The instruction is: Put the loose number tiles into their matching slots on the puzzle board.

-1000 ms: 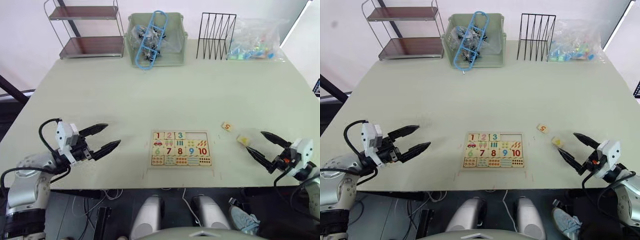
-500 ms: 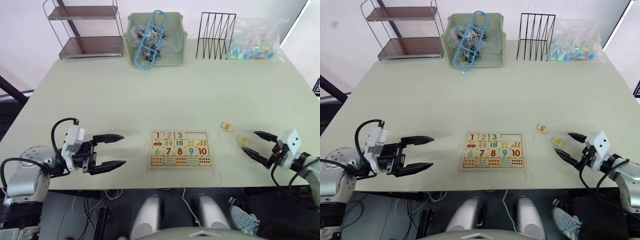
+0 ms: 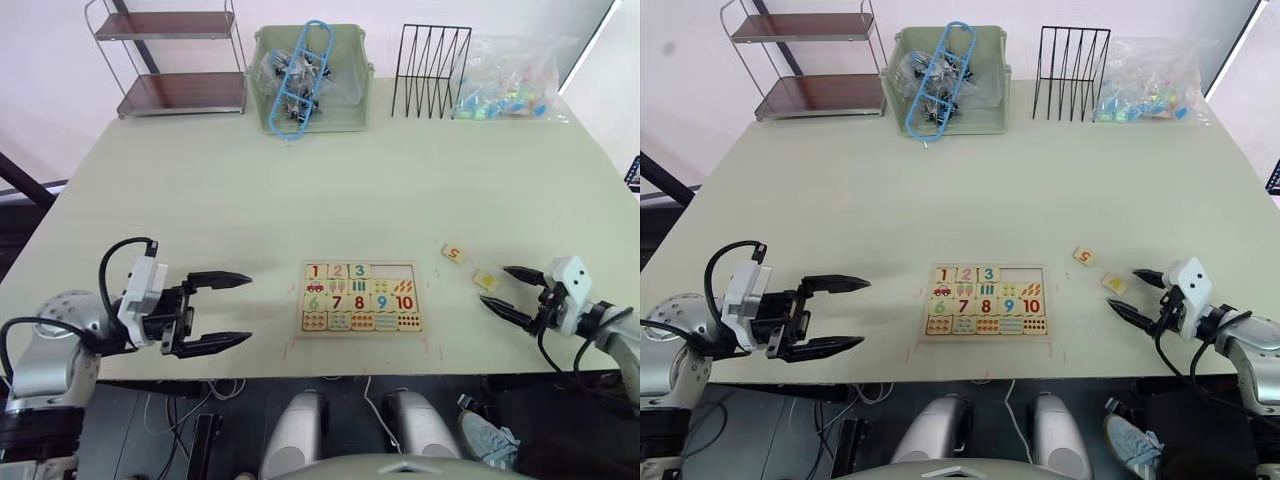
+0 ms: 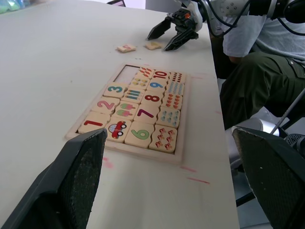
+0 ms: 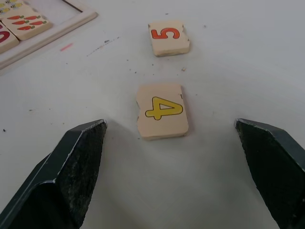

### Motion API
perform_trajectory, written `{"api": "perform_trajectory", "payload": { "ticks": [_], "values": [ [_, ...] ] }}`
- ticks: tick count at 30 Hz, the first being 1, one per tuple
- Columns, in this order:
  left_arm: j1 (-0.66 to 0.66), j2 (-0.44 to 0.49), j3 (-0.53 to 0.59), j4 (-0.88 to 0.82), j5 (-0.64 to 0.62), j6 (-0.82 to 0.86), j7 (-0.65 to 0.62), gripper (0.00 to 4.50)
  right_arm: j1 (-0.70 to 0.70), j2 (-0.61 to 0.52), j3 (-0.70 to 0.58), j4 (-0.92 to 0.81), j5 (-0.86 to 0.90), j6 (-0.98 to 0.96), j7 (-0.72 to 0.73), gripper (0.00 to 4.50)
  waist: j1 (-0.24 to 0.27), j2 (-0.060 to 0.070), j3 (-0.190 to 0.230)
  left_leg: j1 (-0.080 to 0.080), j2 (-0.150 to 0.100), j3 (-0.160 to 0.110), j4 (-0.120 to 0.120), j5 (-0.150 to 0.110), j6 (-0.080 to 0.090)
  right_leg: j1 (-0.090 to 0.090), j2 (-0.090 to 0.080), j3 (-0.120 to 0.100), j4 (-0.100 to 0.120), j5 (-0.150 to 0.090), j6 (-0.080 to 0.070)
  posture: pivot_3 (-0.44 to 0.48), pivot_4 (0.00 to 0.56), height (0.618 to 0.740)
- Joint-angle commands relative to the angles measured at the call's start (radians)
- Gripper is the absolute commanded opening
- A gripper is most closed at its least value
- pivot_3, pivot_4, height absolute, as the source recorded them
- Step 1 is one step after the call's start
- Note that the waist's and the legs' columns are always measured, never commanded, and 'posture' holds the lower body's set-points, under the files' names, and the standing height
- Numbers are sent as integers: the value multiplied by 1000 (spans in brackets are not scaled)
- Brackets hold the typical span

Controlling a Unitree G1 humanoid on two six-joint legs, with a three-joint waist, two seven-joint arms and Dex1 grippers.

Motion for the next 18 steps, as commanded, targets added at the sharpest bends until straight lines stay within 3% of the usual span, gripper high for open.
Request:
{"api": "perform_trajectory", "payload": {
  "ticks": [1, 8, 9, 10, 13, 14, 16, 17, 18],
  "values": [
    [3, 3, 20, -26, -17, -21, -8, 4440, -19, -9, 11, -5, -8, -10, 14, 4500, 0, 0, 0, 0, 0, 0, 0, 0, 0, 0, 0, 0, 0, 0, 0, 0, 150, 739],
    [18, -2, 24, -33, -19, -30, 1, 4440, -31, -20, 34, 38, -42, -16, 21, 4500, -1, 0, 0, 0, 0, 0, 0, 0, 0, 0, 1, 0, 0, 0, 0, 0, 150, 739],
    [19, -2, 25, -34, -19, -30, 2, 4500, -31, -21, 35, 41, -43, -11, 21, 3993, -1, 0, 0, 0, 0, 0, 0, 0, 0, 0, 1, 0, 0, 0, 0, 0, 150, 739],
    [21, -2, 25, -35, -20, -31, 3, 4500, -30, -22, 36, 43, -44, -6, 21, 3993, 0, 0, 0, 0, 0, 0, 0, 0, 0, 0, 0, 0, 0, 0, 0, 0, 150, 739],
    [24, -2, 26, -39, -22, -31, 4, 4500, -25, -28, 37, 45, -49, 12, 15, 2611, 0, 0, 0, 0, 0, 0, 0, 0, 0, 0, 1, 0, 0, 0, 0, 0, 150, 739],
    [24, -2, 27, -39, -23, -31, 4, 4500, -23, -29, 37, 42, -50, 21, 11, 2360, 0, -1, 0, 0, 0, 0, 0, 0, 0, 0, 0, 0, 0, 0, 0, 0, 150, 739],
    [25, -2, 27, -39, -24, -31, 3, 4500, -21, -35, 40, 34, -57, 33, 5, 1251, 1, -2, -1, 0, 0, 0, 0, 0, 0, 1, 0, 0, 0, 0, 0, 0, 150, 739],
    [25, -2, 27, -40, -24, -30, 4, 4500, -20, -38, 43, 29, -62, 39, 3, 921, 1, -2, -1, 1, 0, 0, 0, 0, 0, 1, 0, 0, 0, 0, 0, 0, 150, 739],
    [25, -2, 26, -41, -25, -30, 4, 4500, -18, -45, 45, 16, -66, 50, 0, 871, 1, -2, -1, 1, 0, 0, 0, 0, 0, 1, 0, 0, 0, 0, 0, 0, 150, 739]
  ]
}}
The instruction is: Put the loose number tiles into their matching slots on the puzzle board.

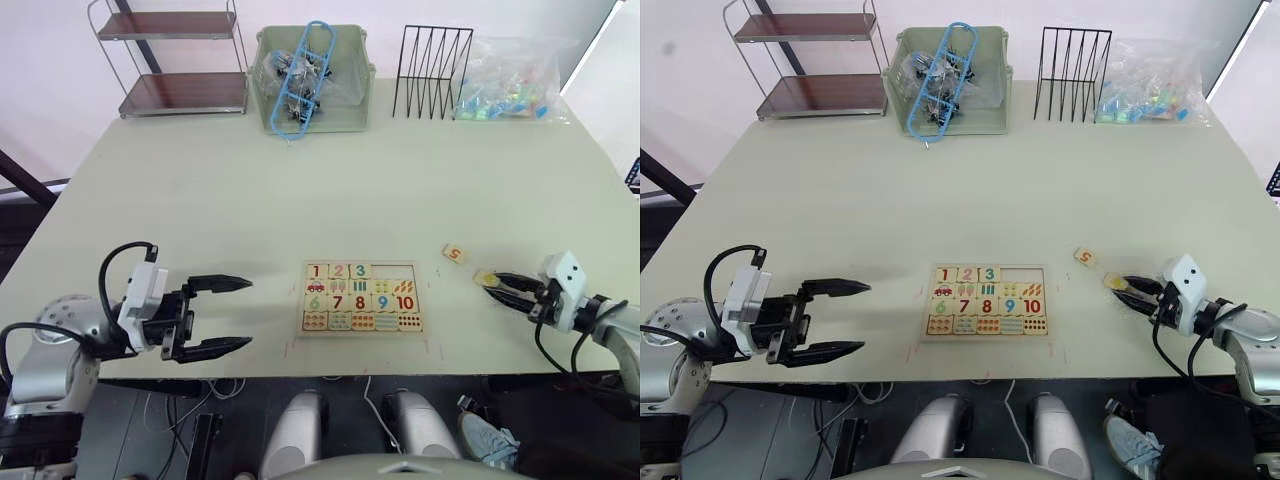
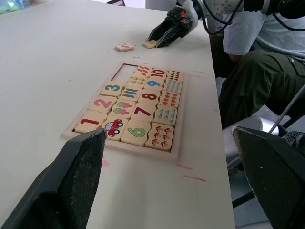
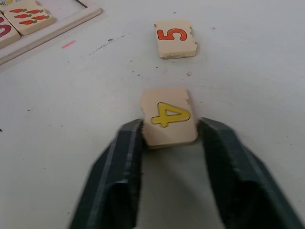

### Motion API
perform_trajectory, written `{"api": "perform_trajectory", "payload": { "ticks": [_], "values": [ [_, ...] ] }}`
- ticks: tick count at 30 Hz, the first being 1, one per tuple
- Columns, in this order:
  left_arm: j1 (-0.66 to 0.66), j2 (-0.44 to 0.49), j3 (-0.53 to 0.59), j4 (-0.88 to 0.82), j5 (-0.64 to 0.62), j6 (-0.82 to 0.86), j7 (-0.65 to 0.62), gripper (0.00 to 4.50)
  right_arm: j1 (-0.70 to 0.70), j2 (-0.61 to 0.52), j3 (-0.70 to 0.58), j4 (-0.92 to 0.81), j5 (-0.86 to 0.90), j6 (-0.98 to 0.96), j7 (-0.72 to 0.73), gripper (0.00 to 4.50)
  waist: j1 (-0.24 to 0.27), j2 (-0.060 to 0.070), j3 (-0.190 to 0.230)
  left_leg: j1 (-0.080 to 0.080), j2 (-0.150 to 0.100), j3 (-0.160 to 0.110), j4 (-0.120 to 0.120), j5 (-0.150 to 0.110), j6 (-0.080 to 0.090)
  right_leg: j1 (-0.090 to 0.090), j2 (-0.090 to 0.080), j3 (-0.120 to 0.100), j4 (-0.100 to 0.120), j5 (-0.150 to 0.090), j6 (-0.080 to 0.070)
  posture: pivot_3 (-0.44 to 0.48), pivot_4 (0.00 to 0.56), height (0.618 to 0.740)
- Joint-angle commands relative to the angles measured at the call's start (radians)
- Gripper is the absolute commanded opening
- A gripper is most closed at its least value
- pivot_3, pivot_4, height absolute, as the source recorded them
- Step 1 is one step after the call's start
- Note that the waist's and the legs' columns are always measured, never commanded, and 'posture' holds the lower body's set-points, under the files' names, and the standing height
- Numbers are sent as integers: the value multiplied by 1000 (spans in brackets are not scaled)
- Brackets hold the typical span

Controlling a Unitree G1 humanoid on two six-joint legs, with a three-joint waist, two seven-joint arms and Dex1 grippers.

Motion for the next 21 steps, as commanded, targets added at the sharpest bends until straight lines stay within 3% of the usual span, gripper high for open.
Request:
{"api": "perform_trajectory", "payload": {
  "ticks": [1, 14, 21],
  "values": [
    [2, -2, 24, -25, -24, -14, -2, 4500, 21, -32, 18, -22, -35, 51, -20, 870, 0, 0, 0, 0, 0, 0, 0, 0, 0, 0, 0, 0, 0, 0, -1, 0, 150, 739],
    [-6, -5, 18, -24, -24, -12, 2, 4500, 20, -127, 9, -276, -18, 319, -83, 870, 2, 0, 0, -2, 0, -2, 0, 0, 0, -1, -1, -1, -1, -1, -1, 0, 150, 739],
    [-15, -9, 12, -27, -25, -6, 7, 4500, -118, -195, 55, -412, 40, 582, -84, 870, -1, 1, 1, -3, 1, -1, 0, 0, 0, -3, -2, -1, -1, -1, -1, 0, 150, 739]
  ]
}}
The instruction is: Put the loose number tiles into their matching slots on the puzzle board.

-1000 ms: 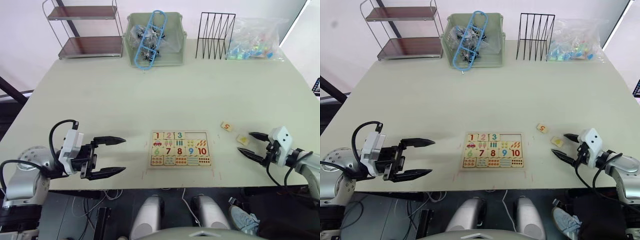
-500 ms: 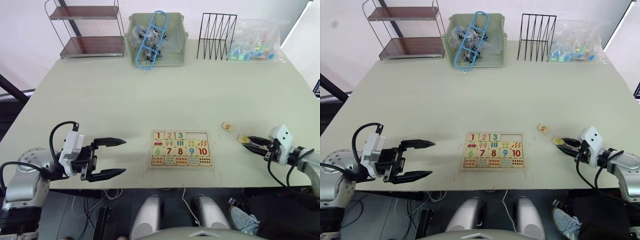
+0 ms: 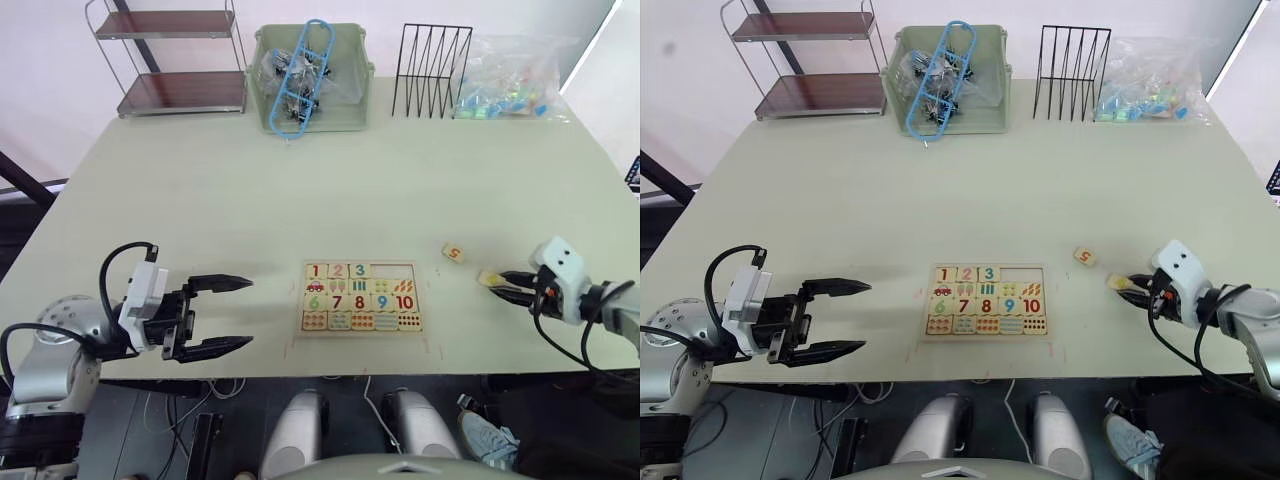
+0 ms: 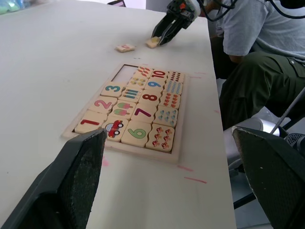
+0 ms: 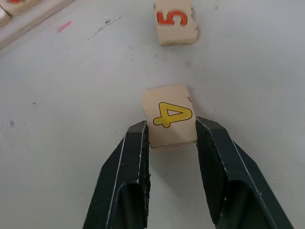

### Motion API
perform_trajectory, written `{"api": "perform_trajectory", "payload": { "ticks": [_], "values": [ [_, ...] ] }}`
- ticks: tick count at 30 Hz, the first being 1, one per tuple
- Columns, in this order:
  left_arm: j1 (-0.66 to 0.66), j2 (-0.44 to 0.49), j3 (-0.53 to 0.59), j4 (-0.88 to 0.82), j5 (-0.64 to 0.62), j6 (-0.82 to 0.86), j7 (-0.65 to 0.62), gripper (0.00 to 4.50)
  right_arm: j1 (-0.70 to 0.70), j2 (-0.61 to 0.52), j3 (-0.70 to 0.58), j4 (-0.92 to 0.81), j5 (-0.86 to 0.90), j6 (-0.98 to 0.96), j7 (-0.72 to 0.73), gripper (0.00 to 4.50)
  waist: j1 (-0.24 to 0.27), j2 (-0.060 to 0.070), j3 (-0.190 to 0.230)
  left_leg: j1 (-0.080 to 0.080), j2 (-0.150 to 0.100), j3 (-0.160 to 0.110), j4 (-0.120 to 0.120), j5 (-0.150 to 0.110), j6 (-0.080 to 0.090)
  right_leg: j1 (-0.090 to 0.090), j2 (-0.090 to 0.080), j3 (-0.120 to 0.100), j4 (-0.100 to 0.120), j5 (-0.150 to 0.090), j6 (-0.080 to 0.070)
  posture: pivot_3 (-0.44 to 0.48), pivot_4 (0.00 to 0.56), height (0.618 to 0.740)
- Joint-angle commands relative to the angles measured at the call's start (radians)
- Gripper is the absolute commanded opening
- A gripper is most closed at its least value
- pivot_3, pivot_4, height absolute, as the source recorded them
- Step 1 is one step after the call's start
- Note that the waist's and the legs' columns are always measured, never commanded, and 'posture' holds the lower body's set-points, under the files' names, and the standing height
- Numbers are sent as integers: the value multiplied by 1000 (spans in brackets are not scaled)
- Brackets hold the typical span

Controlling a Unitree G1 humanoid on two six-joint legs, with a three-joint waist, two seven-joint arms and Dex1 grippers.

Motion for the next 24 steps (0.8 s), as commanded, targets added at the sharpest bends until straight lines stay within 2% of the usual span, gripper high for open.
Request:
{"api": "perform_trajectory", "payload": {
  "ticks": [1, 9, 24],
  "values": [
    [-1, -3, 13, -28, -22, -6, 1, 4500, -90, -40, 26, -87, 53, 144, 10, 870, -1, 0, 0, 0, 0, 0, 0, 0, 0, 0, 0, 0, 0, 0, 0, 0, 150, 739],
    [10, -7, 18, -47, -28, -2, 14, 4500, -315, -36, 160, -131, 107, 312, 35, 870, 1, 0, 1, -11, 0, -1, 1, 0, 0, -9, 0, -2, 0, 2, 2, 0, 150, 739],
    [42, -13, 29, -115, -44, 21, 73, 4500, -612, 93, 451, -81, 52, 340, 66, 870, 0, 0, 1, -12, -1, -1, 1, 0, 0, -11, -1, -2, 0, 2, 2, 0, 150, 739]
  ]
}}
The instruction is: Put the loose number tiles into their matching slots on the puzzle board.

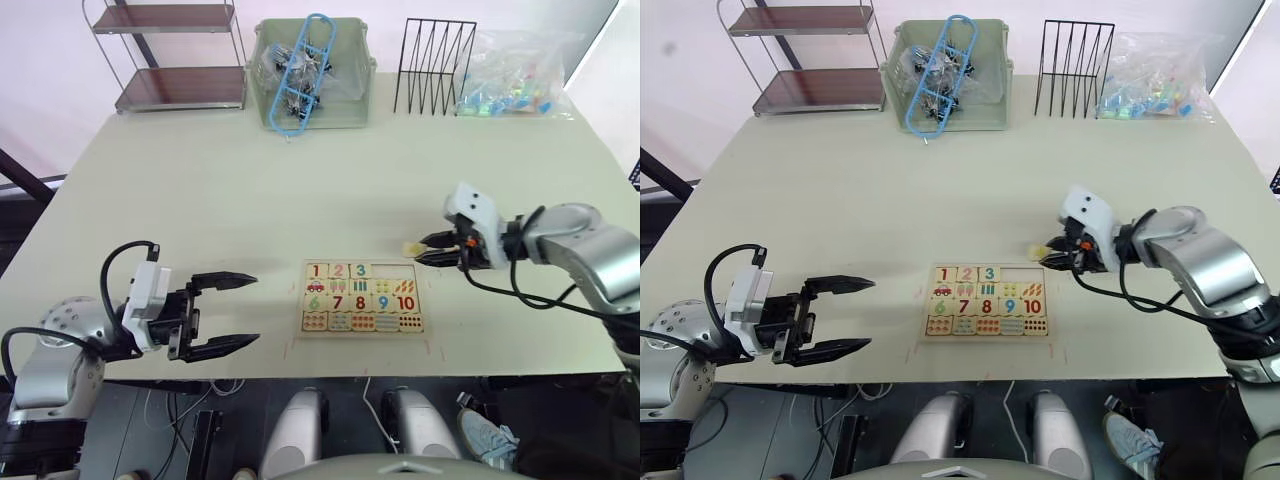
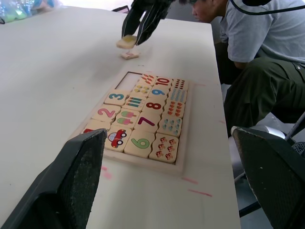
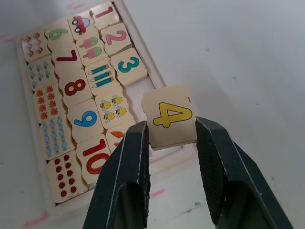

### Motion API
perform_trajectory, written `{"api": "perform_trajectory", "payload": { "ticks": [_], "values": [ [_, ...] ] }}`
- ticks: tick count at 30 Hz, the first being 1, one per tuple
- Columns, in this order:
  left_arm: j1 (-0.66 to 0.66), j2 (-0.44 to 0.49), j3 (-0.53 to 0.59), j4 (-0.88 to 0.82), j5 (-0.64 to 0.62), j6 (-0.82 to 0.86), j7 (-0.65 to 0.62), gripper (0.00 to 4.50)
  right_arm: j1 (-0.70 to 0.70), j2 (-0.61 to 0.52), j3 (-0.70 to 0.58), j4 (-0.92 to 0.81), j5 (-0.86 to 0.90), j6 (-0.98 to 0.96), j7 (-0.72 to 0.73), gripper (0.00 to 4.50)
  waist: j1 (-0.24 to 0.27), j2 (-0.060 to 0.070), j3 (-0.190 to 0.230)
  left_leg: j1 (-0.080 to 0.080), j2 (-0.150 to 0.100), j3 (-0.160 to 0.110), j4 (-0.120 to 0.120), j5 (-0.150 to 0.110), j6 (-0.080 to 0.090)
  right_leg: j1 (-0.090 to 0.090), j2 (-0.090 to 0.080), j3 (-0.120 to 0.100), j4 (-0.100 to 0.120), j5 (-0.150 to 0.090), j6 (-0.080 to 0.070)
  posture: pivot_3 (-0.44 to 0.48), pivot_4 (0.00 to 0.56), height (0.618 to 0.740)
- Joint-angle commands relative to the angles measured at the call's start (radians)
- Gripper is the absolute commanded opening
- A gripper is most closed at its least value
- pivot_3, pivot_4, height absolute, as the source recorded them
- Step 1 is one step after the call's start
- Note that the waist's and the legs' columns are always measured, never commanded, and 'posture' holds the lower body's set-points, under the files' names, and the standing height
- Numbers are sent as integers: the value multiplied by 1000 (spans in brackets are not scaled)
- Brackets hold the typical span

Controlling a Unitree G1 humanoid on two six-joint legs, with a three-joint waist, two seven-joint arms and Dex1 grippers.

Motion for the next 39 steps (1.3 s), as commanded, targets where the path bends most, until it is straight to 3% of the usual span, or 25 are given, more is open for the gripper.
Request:
{"api": "perform_trajectory", "payload": {
  "ticks": [1, 18, 39],
  "values": [
    [7, -1, 25, -35, -25, 3, 14, 4500, -53, 19, 38, -5, -29, 12, -1, 870, 0, 0, 0, 0, 0, 0, 0, 0, 0, 0, 0, 0, 0, 0, 0, 0, 150, 739],
    [23, -1, 24, -80, -36, 25, 69, 4500, -175, 99, 216, 26, -104, 119, -2, 870, -3, 0, 0, -1, 0, 0, 0, 0, 0, -1, 0, 0, 0, 0, -1, 0, 150, 739],
    [32, -8, 17, -88, -33, 26, 87, 4500, -185, 137, 287, 69, -211, 63, -4, 870, -3, 0, 0, -1, 0, 0, 0, 0, 0, -1, 0, 0, 1, 0, -1, 0, 150, 739]
  ]
}}
